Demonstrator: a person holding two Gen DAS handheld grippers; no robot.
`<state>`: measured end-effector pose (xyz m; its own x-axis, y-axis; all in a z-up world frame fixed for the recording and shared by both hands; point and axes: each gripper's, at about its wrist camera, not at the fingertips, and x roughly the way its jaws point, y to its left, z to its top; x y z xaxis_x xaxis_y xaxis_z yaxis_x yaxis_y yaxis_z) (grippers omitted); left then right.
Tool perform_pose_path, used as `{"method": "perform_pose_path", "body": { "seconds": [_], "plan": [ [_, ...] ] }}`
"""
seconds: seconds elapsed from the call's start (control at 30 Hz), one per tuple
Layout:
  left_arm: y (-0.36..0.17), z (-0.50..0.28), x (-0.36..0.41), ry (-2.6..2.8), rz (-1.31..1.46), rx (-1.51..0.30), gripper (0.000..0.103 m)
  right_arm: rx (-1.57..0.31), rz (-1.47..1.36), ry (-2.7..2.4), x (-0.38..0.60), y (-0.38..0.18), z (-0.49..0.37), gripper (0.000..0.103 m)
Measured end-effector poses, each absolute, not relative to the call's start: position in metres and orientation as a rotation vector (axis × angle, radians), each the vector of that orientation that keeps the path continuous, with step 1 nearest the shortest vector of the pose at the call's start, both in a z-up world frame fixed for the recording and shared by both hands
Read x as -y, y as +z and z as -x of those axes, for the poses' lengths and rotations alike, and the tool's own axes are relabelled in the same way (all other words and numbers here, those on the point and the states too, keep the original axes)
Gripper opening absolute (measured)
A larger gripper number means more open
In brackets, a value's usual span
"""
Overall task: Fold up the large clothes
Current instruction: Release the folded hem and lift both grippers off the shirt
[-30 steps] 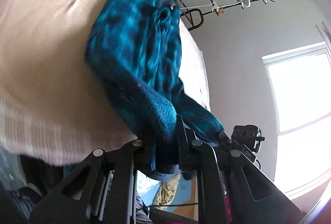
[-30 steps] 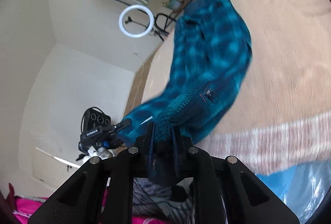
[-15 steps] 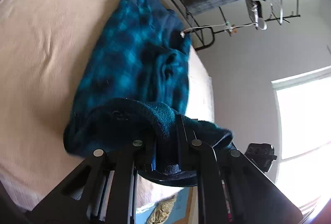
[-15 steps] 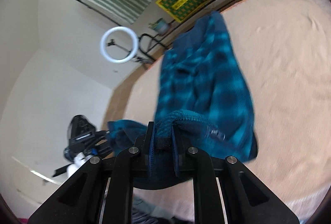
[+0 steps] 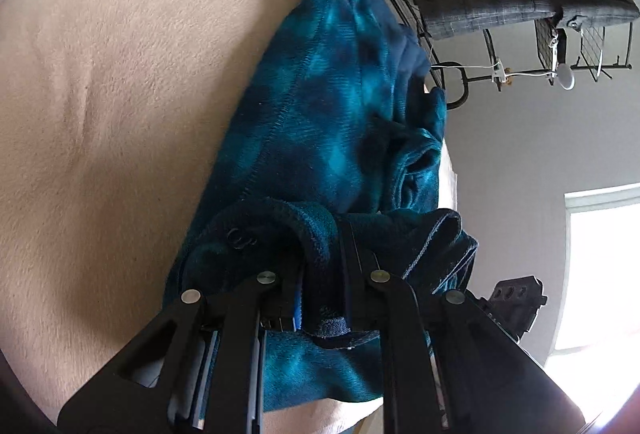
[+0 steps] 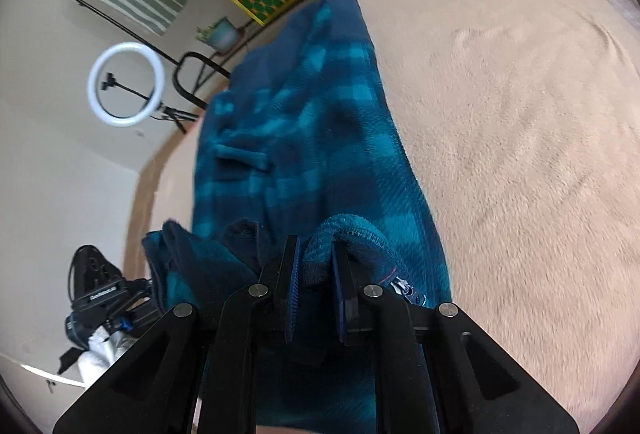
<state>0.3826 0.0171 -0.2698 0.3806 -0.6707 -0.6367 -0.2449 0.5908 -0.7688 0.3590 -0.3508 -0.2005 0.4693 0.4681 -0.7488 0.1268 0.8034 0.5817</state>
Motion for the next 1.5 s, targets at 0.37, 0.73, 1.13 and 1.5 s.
{"method": "perform_pose_path", "body": {
  "seconds": [0.37,0.73,1.13,1.5],
  "plan": [
    [-0.242,-0.385,-0.04,-0.456,1.02,-1.18,0.049,-1.083,-0.724,0.359,0.374,-0.183,-0.362,0.049],
    [-0.197,-0.38,-0.049,-0.465,0.426,-1.036,0.063,-0.97,-0.533,0.375,0.392,-0.155,-0.329,0.059],
    [-0.237,-0.4,0.009,-0.501,0.241,-1.102,0.044,-1.073,-0.282,0.344,0.346,-0.199,-0.347,0.041],
    [-0.263,-0.412,-0.013,-0.405,0.412,-1.134,0.016,-1.043,-0.163,0.215,0.35,-0.189,-0.336,0.01]
  ]
}}
